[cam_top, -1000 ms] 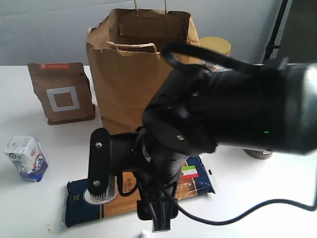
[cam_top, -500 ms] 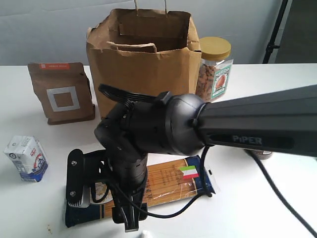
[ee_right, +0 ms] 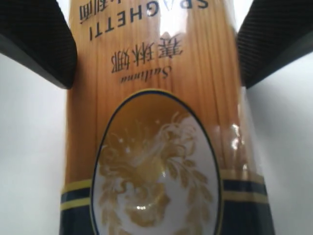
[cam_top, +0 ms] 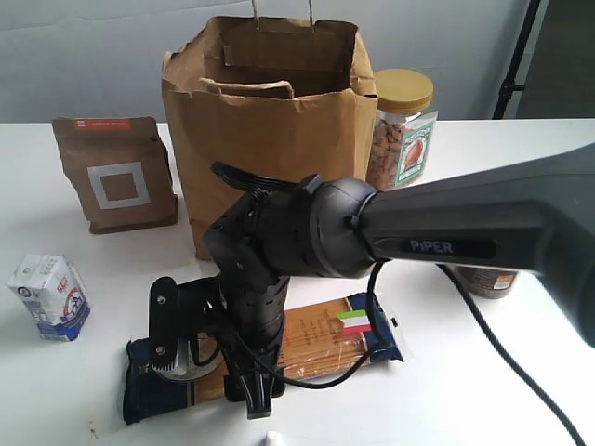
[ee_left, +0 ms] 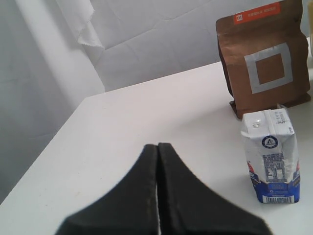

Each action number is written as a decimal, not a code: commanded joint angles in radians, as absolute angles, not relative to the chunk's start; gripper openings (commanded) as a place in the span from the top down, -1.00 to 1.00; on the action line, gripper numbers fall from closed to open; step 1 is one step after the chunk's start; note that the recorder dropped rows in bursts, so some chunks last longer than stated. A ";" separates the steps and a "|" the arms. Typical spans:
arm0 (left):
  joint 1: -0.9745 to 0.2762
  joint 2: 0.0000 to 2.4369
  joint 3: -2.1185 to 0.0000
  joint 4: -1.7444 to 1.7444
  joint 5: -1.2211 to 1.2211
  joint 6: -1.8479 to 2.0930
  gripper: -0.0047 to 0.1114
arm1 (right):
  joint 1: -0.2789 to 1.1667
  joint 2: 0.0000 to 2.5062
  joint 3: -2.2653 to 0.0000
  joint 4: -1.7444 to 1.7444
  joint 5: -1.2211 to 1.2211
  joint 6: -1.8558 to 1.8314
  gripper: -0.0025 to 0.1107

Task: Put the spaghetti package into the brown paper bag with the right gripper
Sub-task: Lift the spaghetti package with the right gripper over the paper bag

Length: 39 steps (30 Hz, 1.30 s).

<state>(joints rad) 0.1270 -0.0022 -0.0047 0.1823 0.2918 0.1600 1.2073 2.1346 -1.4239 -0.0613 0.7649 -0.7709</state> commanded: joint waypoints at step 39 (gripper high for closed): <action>0.124 0.000 0.000 0.178 0.285 0.156 0.92 | 1.137 1.611 -1.422 -0.334 -0.508 -0.091 0.96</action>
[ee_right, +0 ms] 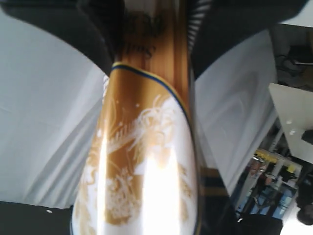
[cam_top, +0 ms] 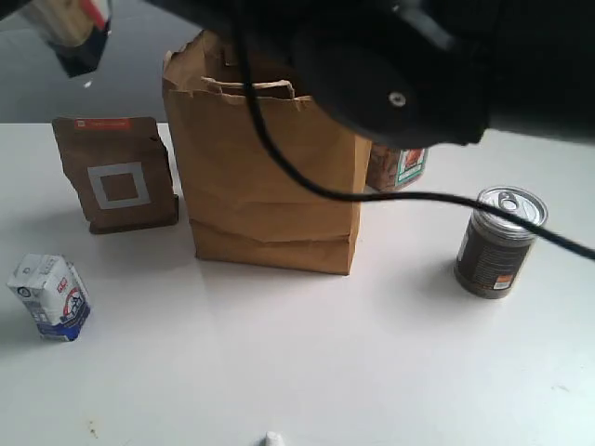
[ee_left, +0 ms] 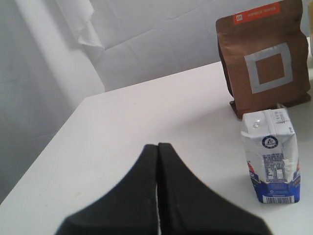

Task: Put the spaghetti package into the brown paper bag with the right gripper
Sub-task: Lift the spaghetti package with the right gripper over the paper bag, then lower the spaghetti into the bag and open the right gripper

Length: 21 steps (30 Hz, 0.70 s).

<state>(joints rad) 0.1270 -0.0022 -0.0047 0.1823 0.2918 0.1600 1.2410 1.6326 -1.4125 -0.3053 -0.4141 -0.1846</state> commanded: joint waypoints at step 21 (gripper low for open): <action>0.124 0.000 0.000 0.178 0.285 0.156 0.92 | 0.778 1.636 -1.373 -0.445 -0.220 0.218 0.96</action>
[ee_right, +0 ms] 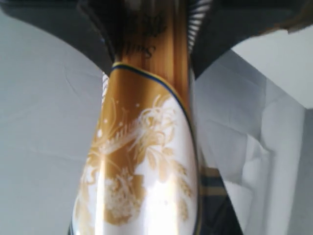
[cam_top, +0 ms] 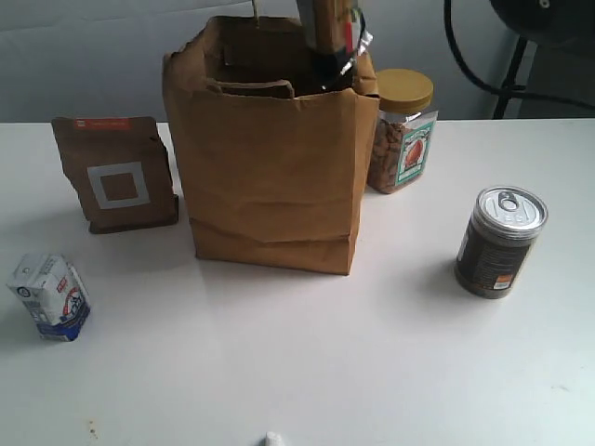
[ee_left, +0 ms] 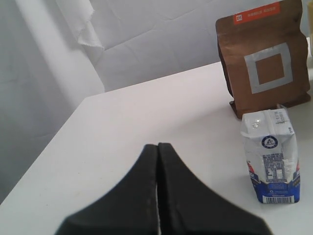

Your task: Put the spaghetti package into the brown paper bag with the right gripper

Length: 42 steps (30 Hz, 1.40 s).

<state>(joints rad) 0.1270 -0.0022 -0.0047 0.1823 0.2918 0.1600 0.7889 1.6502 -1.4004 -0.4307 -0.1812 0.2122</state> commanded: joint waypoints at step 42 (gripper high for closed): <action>0.124 0.000 0.000 0.178 0.285 0.156 0.92 | 0.811 1.446 -1.153 -0.434 -0.219 0.292 -0.08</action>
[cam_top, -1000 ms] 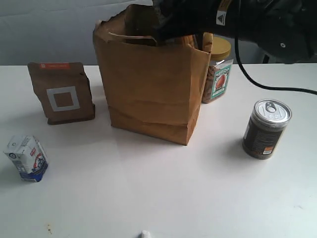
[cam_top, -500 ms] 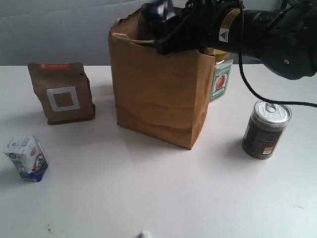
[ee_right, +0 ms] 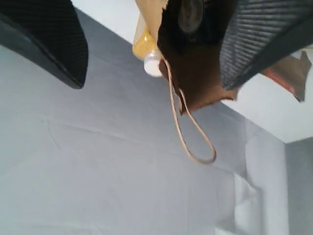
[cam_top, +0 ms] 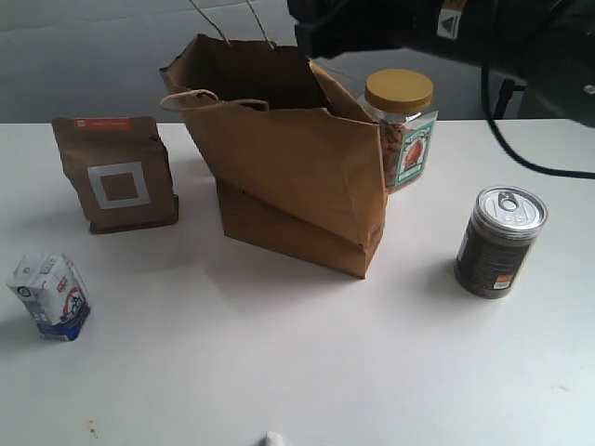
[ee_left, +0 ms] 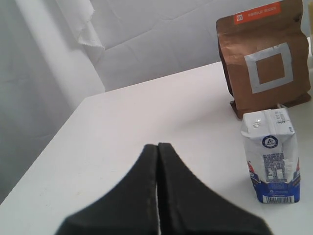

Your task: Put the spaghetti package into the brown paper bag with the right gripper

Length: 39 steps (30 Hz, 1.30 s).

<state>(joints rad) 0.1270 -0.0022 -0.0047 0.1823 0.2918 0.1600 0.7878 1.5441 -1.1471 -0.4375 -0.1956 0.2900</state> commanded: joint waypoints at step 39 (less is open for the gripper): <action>0.124 0.000 0.000 0.178 0.285 0.156 0.92 | 0.487 0.260 0.000 -0.113 -0.186 0.127 0.96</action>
